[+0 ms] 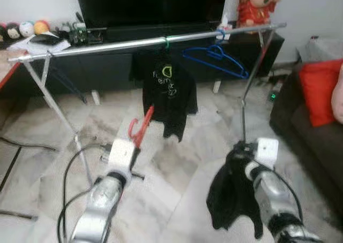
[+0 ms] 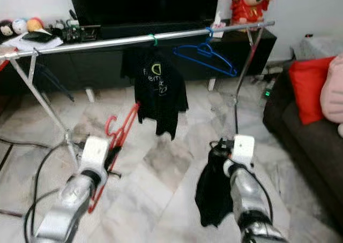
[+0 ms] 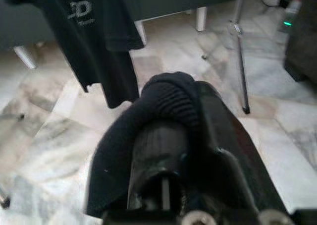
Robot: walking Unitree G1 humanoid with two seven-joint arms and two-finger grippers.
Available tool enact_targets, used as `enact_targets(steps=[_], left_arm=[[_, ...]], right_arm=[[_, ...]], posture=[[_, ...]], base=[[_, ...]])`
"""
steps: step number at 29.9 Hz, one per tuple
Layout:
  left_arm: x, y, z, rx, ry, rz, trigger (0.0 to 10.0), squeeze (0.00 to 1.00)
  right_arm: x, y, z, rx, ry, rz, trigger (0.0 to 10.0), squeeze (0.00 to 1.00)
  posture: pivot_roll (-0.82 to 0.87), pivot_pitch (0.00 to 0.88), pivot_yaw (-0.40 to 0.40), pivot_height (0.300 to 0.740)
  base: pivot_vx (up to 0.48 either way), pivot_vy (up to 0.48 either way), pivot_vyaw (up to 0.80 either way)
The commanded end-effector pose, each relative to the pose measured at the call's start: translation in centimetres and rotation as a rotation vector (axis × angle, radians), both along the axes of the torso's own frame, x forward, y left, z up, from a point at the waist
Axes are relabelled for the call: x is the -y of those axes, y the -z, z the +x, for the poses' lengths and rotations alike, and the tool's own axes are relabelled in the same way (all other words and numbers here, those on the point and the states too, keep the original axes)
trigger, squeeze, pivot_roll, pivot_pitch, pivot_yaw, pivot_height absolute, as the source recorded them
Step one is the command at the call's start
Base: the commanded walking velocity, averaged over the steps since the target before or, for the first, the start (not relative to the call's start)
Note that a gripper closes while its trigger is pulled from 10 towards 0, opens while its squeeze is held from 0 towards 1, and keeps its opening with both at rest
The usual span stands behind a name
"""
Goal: Hang hanger
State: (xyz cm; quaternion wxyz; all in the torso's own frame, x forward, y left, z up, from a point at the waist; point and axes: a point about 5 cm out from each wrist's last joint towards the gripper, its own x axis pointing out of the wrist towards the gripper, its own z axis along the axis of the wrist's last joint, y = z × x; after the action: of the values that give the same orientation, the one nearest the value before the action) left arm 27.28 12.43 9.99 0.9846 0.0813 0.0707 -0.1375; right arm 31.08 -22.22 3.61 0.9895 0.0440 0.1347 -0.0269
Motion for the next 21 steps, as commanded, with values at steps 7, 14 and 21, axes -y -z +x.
enact_targets(steps=[7,14,21], left_arm=[[-0.6,0.7,-0.6,-0.03,-0.02,0.009,10.0,0.0],[-0.5,0.6,-0.5,-0.033,-0.02,-0.001,10.0,0.0],[-0.4,0.7,-0.5,-0.045,-0.008,0.004,10.0,0.0]], right_arm=[[-0.9,-1.5,1.3,0.05,-0.025,-0.003,10.0,0.0],[-1.5,-2.1,1.8,0.063,-0.039,-0.002,10.0,0.0],[-2.0,-2.4,2.1,0.072,-0.058,0.006,10.0,0.0]], posture=[[0.02,0.0,0.007,0.74],[0.02,0.0,0.002,0.74],[0.02,0.0,0.002,0.74]], base=[[0.0,0.0,0.0],[-0.275,0.0,0.0],[-0.295,0.0,0.0]])
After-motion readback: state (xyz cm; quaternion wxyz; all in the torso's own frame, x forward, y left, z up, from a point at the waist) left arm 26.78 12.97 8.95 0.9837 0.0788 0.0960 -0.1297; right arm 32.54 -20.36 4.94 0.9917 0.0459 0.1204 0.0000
